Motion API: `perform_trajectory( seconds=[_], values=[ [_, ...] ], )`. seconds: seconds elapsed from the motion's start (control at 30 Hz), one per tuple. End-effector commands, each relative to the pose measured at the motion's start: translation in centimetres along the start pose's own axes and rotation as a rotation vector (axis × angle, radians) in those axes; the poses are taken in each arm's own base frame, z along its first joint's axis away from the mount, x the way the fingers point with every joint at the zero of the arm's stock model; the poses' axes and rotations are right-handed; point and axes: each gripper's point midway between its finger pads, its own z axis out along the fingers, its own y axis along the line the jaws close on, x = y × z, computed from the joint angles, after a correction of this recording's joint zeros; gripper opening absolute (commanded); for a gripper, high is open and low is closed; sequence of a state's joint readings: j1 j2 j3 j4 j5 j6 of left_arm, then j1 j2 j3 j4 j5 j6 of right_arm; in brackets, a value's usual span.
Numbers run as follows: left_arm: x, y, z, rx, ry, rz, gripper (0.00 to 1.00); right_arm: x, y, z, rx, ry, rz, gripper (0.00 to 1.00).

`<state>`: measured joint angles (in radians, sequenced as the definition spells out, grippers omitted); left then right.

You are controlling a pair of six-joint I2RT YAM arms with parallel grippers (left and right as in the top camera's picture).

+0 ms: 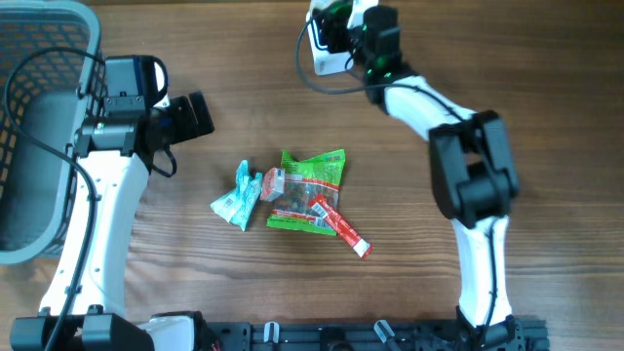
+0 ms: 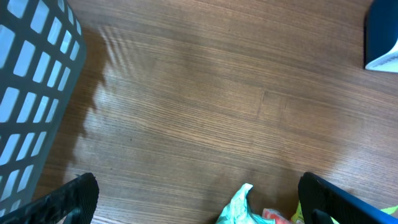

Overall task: Scan the item barcode
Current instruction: 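Move the jar right and set it down on the table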

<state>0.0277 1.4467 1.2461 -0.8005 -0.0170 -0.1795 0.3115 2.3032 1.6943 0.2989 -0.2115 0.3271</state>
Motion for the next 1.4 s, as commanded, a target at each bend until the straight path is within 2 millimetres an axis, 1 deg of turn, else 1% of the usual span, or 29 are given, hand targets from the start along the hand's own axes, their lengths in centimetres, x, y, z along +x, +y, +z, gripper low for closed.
perform_trajectory(
  seconds=[0.0, 0.07, 0.13, 0.17, 0.2, 0.3, 0.4, 0.43, 0.5, 0.53, 0.6, 0.63, 0.67, 0.73, 0.8, 0.9, 0.93, 0.97, 1.03, 1.1, 1.17, 1.2, 1.23, 1.27, 1.3, 1.37],
  values=[
    [-0.8, 0.0, -0.6, -0.001, -0.028, 0.012, 1.00, -10.7, 2.4, -7.5, -0.061, -0.076, -0.041, 0.35],
    [-0.8, 0.0, -0.6, -0.001, -0.028, 0.012, 1.00, -10.6, 1.0, -10.1, -0.003, 0.015, -0.015, 0.34],
    [-0.8, 0.0, -0.6, -0.001, -0.028, 0.012, 1.00, -9.7, 0.0, -12.4, 0.026, 0.108, 0.005, 0.33],
    [-0.8, 0.0, -0.6, -0.001, -0.028, 0.012, 1.00, -9.0, -0.9, -14.0, 0.059, 0.169, 0.028, 0.33],
    [-0.8, 0.0, -0.6, -0.001, -0.028, 0.012, 1.00, -7.7, -2.1, -16.0, 0.104, 0.250, 0.064, 0.33],
    [-0.8, 0.0, -0.6, -0.001, -0.028, 0.012, 1.00, -4.5, -4.5, -19.9, 0.189, 0.428, 0.111, 0.32],
    [-0.8, 0.0, -0.6, -0.001, -0.028, 0.012, 1.00, 0.1, -6.8, -23.7, 0.256, 0.640, 0.168, 0.32],
    [-0.8, 0.0, -0.6, -0.001, -0.028, 0.012, 1.00, 2.0, -7.9, -25.3, 0.306, 0.717, 0.193, 0.31],
    [-0.8, 0.0, -0.6, -0.001, -0.028, 0.012, 1.00, 4.9, -10.0, -28.0, 0.421, 0.835, 0.228, 0.30],
    [-0.8, 0.0, -0.6, -0.001, -0.028, 0.012, 1.00, 6.2, -11.0, -29.1, 0.467, 0.878, 0.240, 0.30],
    [-0.8, 0.0, -0.6, -0.001, -0.028, 0.012, 1.00, 8.4, -12.5, -30.8, 0.529, 0.940, 0.269, 0.30],
    [-0.8, 0.0, -0.6, -0.001, -0.028, 0.012, 1.00, 9.2, -13.0, -31.2, 0.549, 0.953, 0.287, 0.30],
    [-0.8, 0.0, -0.6, -0.001, -0.028, 0.012, 1.00, 10.3, -13.8, -31.8, 0.571, 0.964, 0.322, 0.30],
    [-0.8, 0.0, -0.6, -0.001, -0.028, 0.012, 1.00, 12.1, -15.1, -32.4, 0.591, 0.971, 0.357, 0.30],
    [-0.8, 0.0, -0.6, -0.001, -0.028, 0.012, 1.00, 13.5, -16.1, -32.9, 0.615, 0.974, 0.377, 0.31],
    [-0.8, 0.0, -0.6, -0.001, -0.028, 0.012, 1.00, 15.2, -18.1, -34.4, 0.715, 0.984, 0.397, 0.31],
    [-0.8, 0.0, -0.6, -0.001, -0.028, 0.012, 1.00, 15.6, -18.6, -34.7, 0.734, 0.984, 0.393, 0.31],
    [-0.8, 0.0, -0.6, -0.001, -0.028, 0.012, 1.00, 15.9, -18.9, -34.7, 0.739, 0.977, 0.394, 0.34],
    [-0.8, 0.0, -0.6, -0.001, -0.028, 0.012, 1.00, 16.2, -19.2, -34.8, 0.742, 0.970, 0.396, 0.53],
    [-0.8, 0.0, -0.6, -0.001, -0.028, 0.012, 1.00, 16.2, -19.2, -34.8, 0.741, 0.971, 0.396, 0.79],
    [-0.8, 0.0, -0.6, -0.001, -0.028, 0.012, 1.00, 16.0, -19.3, -34.7, 0.738, 0.968, 0.387, 0.87],
    [-0.8, 0.0, -0.6, -0.001, -0.028, 0.012, 1.00, 15.5, -19.3, -34.5, 0.738, 0.957, 0.384, 0.93],
    [-0.9, 0.0, -0.6, -0.001, -0.029, 0.012, 1.00, 14.5, -19.3, -34.4, 0.737, 0.943, 0.380, 0.99],
    [-0.8, 0.0, -0.6, -0.001, -0.028, 0.012, 1.00, 13.3, -19.1, -34.4, 0.738, 0.933, 0.376, 0.99],
    [-0.8, 0.0, -0.6, -0.001, -0.028, 0.012, 1.00, 10.8, -18.7, -34.5, 0.738, 0.908, 0.366, 0.99],
    [-0.8, 0.0, -0.6, -0.001, -0.028, 0.012, 1.00, 8.2, -17.9, -34.9, 0.733, 0.886, 0.359, 1.00]
  ],
)
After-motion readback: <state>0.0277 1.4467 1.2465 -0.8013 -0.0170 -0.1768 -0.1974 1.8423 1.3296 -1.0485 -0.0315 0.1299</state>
